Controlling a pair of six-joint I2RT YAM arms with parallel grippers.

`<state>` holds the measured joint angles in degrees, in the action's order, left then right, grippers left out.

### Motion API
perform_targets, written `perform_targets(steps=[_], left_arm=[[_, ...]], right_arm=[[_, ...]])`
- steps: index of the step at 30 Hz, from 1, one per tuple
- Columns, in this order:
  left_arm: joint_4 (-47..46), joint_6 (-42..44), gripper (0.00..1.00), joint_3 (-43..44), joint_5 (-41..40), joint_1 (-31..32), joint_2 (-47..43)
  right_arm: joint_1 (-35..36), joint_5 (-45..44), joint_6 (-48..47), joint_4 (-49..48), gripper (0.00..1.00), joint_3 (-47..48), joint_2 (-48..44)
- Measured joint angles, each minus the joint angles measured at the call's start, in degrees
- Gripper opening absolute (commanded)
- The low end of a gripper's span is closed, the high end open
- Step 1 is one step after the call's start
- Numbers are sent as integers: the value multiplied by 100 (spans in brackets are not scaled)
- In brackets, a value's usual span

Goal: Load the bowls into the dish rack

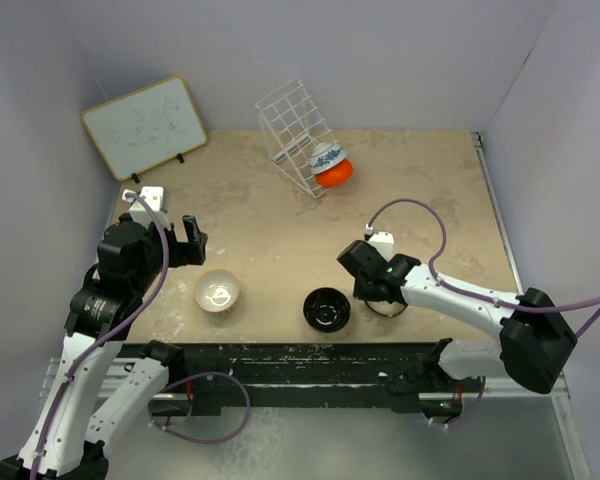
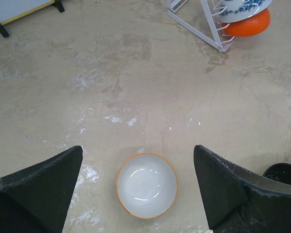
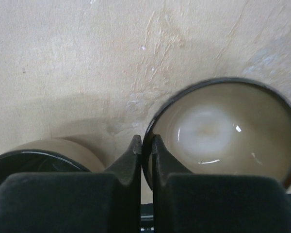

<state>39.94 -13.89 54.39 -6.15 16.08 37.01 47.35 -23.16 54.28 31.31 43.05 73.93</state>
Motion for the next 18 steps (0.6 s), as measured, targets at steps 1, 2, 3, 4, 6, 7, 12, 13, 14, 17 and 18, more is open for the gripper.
perform_targets(steps=[1,2,3,4,6,7,12,13,14,17,18], left_arm=[[0,0,99,0,0,0,0],[-2,0,99,-7,0,0,0],[-7,0,99,-15,-2,0,0],[-7,0,99,-31,-2,0,0],[-7,2,99,-61,-2,0,0],[-4,2,99,-74,-2,0,0],[-2,2,99,-90,-4,0,-28],[-2,0,99,-90,-7,0,-50],[-2,2,99,-90,-7,0,-68],[-2,0,99,-90,-17,0,-127],[-2,0,99,-90,-22,0,-138]], right_arm=[[0,-68,-68,4,0,17,0],[-7,-133,-101,24,0,44,0],[-17,-164,-131,35,0,70,7],[-17,-203,-190,48,0,101,28],[-24,-293,-310,48,0,166,92],[-28,-337,-378,46,0,201,122],[-125,-525,-669,-55,0,455,223],[-157,-553,-723,-138,0,507,258],[-181,-566,-763,-212,0,540,280],[-374,-431,-931,-557,0,581,264],[-461,-343,-977,-688,0,581,232]])
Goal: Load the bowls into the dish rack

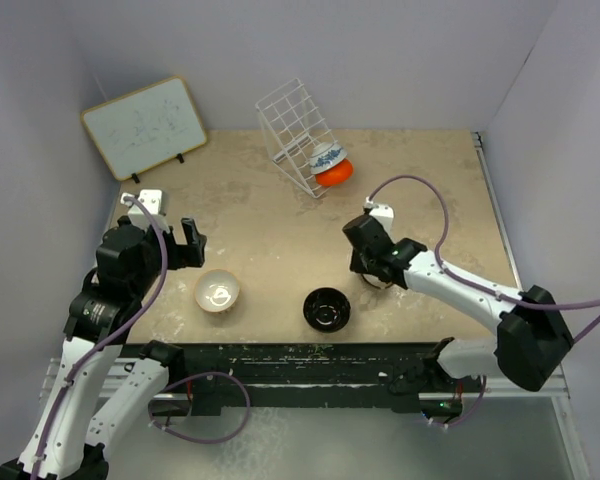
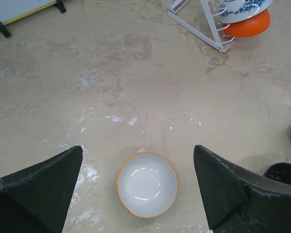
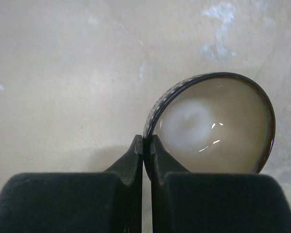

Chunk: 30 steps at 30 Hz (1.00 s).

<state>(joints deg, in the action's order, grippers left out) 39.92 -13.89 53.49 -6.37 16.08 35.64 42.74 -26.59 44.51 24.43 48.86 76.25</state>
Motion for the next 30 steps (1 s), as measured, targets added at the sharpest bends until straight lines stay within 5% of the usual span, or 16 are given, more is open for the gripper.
perform_targets(steps=[14,23,30], left_arm=[[4,0,99,2,2,0,57],[70,-2,99,63,9,0,50],[216,-2,99,243,-17,0,50]], right_arm=[[-916,1867,-396,-3991,0,164,-446],[-2096,3550,1001,-7711,0,1143,1646],[-2385,3814,2221,-9868,0,1735,3298]])
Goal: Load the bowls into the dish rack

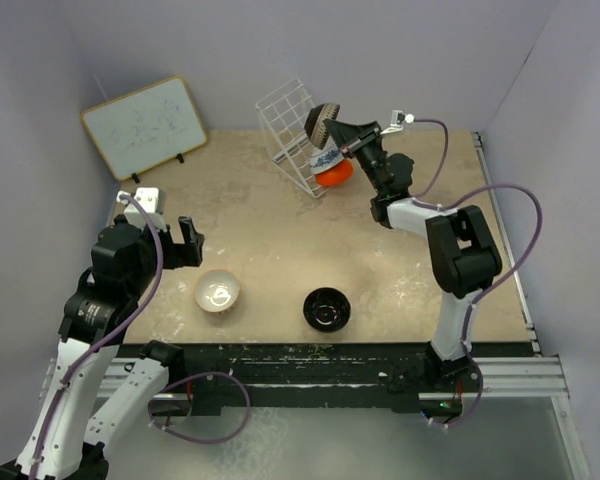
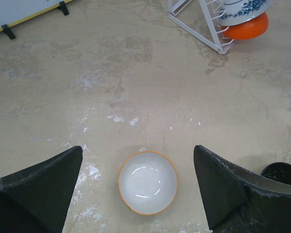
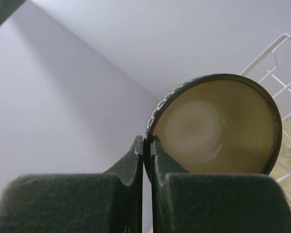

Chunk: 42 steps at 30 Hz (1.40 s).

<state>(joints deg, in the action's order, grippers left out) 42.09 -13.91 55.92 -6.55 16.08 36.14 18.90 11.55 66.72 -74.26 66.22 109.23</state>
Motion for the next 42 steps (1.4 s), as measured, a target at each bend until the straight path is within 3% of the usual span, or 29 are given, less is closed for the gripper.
perform_targets(steps=[10,19,42], left_arm=[[155,2,99,87,-96,0,-98],[199,2,99,87,-96,0,-107],[219,2,99,87,-98,0,-85]], right_arm=[[59,-7,1034,-1049,0,1025,1314],[59,-249,1801,-1152,0,1432,2387],[37,-981,2343,-1362,0,1381,2881]])
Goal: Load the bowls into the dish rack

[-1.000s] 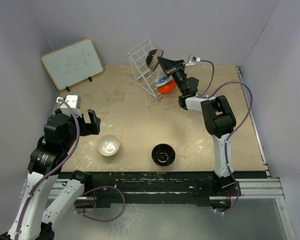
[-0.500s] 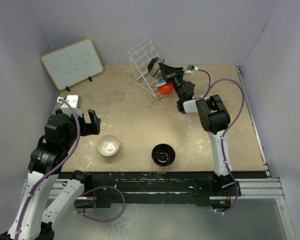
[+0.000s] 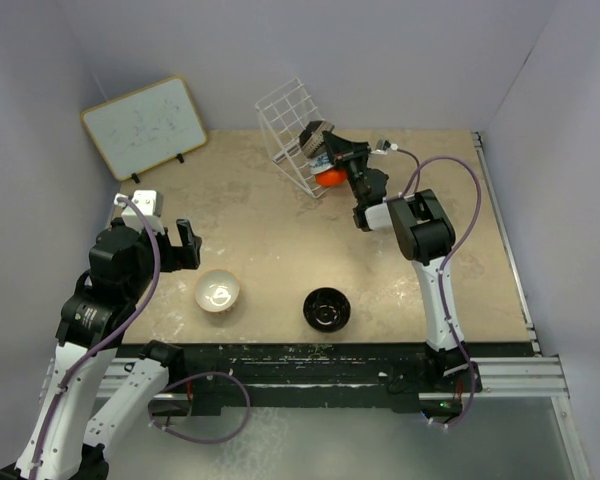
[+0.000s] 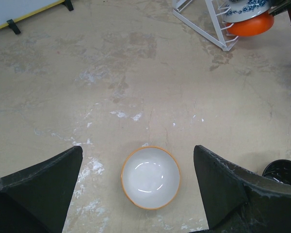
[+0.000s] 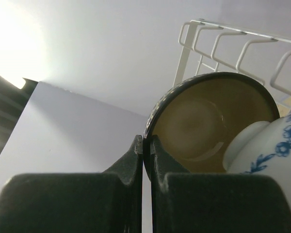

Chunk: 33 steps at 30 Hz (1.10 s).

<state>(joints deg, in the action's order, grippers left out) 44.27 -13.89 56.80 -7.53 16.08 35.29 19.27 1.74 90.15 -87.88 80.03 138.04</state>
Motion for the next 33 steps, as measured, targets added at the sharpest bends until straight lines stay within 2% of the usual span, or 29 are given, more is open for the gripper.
perform_targets(steps=[6,9,17,19,23,27,33], left_arm=[[0,0,99,0,0,0,-2],[0,0,99,0,0,0,-2],[0,0,99,0,-2,0,-2],[0,-2,99,0,-2,0,-2],[0,-2,99,0,2,0,-2],[-2,-2,99,0,4,0,-2],[-2,-7,99,0,4,0,-2]], right_arm=[[-7,-109,118,-35,0,0,68],[-7,-116,153,-35,6,0,72],[-15,-151,236,-160,12,-160,74],[-15,-205,247,-205,17,-269,72],[-13,-223,284,-160,21,-511,72],[-7,-225,319,-199,35,-601,68],[-4,-232,358,-330,44,-811,-13]])
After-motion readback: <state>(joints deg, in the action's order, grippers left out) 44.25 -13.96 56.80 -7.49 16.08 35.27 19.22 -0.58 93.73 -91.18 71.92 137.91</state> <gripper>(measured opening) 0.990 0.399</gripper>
